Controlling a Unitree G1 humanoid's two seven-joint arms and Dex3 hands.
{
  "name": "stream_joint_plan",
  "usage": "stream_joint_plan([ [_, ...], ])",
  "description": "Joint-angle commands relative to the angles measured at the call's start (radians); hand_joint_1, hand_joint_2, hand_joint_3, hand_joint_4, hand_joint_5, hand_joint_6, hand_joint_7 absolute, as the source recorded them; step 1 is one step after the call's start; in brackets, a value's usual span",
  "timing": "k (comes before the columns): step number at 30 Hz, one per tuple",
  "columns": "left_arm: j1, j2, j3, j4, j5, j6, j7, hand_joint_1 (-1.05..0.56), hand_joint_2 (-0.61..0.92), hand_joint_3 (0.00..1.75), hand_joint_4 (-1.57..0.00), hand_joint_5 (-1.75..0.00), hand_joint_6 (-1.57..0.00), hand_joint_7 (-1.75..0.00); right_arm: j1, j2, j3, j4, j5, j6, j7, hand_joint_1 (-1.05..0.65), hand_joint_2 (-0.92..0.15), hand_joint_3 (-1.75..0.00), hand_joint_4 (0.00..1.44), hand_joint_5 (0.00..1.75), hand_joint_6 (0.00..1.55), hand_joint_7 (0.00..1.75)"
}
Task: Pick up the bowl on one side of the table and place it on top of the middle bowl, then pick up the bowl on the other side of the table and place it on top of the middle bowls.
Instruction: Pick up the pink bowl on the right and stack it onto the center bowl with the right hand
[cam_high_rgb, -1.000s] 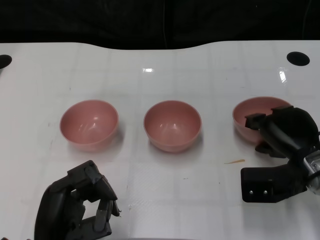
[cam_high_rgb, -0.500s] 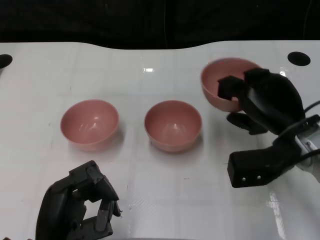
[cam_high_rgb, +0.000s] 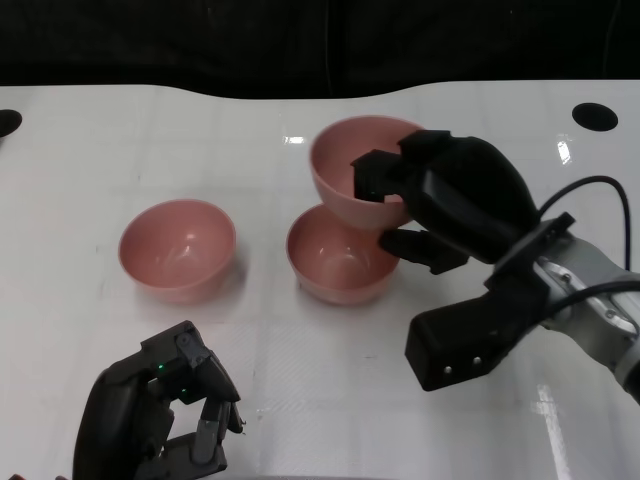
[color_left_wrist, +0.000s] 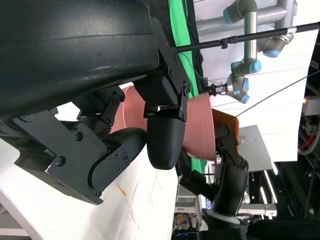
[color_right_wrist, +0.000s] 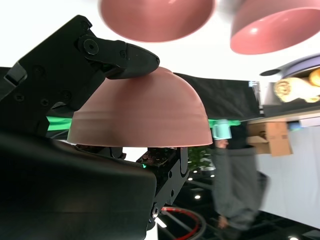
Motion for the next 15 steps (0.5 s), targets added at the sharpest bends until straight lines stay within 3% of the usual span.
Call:
stream_joint_plan([
  [1,0.008,0.004,0.004,-0.003,-0.001,-0.009,0.013,-0.09,0.43,1.30,-0.86,-1.70,-0.82,-1.46,-0.045,0.027,0.018,0.066,-0.012,-0.016,-0.016,-0.20,-0.42,-1.13,0.93,1.75,0.73,1.75],
  [15,0.022,-0.002,-0.017,-0.026,0.006,-0.002,0.031,-0.10,0.41,1.33,-0.85,-1.71,-0.81,-1.47,-0.106,0.114,0.089,0.314,-0.055,-0.030,-0.090,-0.24,-0.46,-1.07,0.92,1.75,0.72,1.75],
])
